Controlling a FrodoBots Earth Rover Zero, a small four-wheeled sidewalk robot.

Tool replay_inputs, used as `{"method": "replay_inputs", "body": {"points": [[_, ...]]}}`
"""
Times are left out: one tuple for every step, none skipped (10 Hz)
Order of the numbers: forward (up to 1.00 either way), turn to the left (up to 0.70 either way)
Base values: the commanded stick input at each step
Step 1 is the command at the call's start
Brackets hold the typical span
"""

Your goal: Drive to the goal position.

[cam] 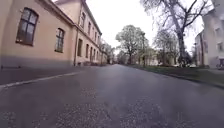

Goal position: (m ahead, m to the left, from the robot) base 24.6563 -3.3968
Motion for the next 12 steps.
{"method": "replay_inputs", "body": {"points": [[0.85,0.0],[0.85,0.0],[0.85,0.0],[0.85,0.0],[0.85,0.0],[0.85,0.0],[0.85,0.0],[0.85,0.0],[0.85,0.0],[0.85,0.0],[0.85,-0.34],[0.85,-0.34]]}}
